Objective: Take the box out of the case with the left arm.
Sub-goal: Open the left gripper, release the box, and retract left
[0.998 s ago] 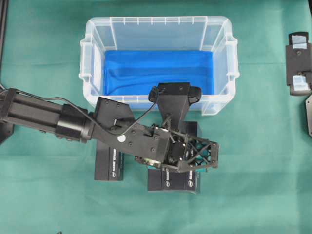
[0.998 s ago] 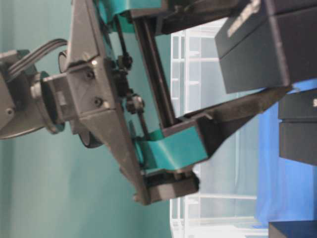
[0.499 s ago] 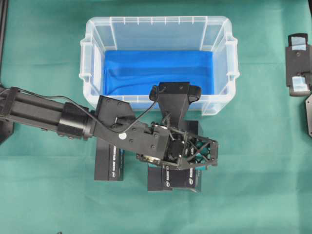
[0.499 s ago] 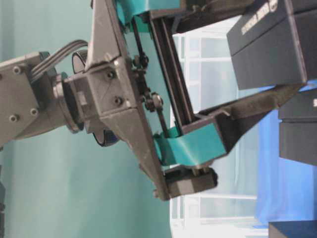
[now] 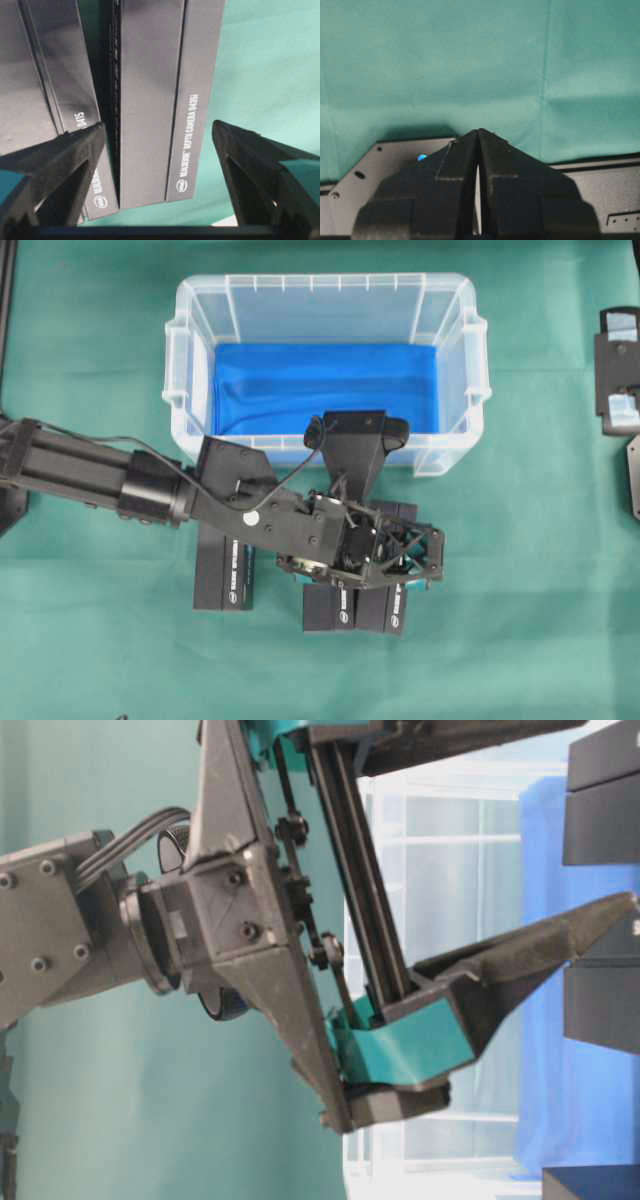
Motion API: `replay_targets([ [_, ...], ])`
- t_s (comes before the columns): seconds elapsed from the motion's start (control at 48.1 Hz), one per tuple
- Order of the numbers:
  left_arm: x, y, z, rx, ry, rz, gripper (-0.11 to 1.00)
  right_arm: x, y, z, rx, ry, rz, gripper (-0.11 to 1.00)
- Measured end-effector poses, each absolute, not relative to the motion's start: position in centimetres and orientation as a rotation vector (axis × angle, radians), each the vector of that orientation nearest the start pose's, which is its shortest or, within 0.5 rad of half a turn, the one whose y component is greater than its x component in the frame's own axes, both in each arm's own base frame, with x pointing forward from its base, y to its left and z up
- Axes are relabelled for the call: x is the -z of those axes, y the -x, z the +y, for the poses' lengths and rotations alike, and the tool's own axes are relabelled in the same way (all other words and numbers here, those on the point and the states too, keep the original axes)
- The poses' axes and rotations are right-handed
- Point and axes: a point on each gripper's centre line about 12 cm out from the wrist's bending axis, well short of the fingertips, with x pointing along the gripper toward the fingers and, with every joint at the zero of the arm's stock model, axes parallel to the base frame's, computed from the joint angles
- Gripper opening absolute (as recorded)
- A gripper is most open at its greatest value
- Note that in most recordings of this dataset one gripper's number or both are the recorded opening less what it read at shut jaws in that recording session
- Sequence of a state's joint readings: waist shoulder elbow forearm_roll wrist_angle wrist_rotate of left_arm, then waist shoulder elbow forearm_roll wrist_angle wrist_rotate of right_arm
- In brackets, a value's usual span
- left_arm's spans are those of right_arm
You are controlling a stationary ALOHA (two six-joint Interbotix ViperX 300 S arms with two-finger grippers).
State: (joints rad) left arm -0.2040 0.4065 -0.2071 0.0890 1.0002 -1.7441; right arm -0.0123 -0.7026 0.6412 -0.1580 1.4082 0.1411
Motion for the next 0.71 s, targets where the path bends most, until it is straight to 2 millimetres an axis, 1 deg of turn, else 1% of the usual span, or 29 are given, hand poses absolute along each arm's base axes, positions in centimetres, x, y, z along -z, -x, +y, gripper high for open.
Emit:
replay_targets([
  [0.457,-21.2,-50.1,-9.5,-0.894,1.309,0.952,0.90,-29.9,-17.7,-2.1,0.220,-0.002,1.330,0.00],
  [0.541,-22.1,-50.0,-9.4,-0.891,1.313,0.947,0.90,-30.0,-17.6,-2.1,0.219,-0.001,1.330,0.00],
  [0.707,-25.6,-50.2,-9.5,-0.858,1.340,0.915,0.89,-29.9,-17.6,-2.1,0.219,-0.001,1.330,0.00],
])
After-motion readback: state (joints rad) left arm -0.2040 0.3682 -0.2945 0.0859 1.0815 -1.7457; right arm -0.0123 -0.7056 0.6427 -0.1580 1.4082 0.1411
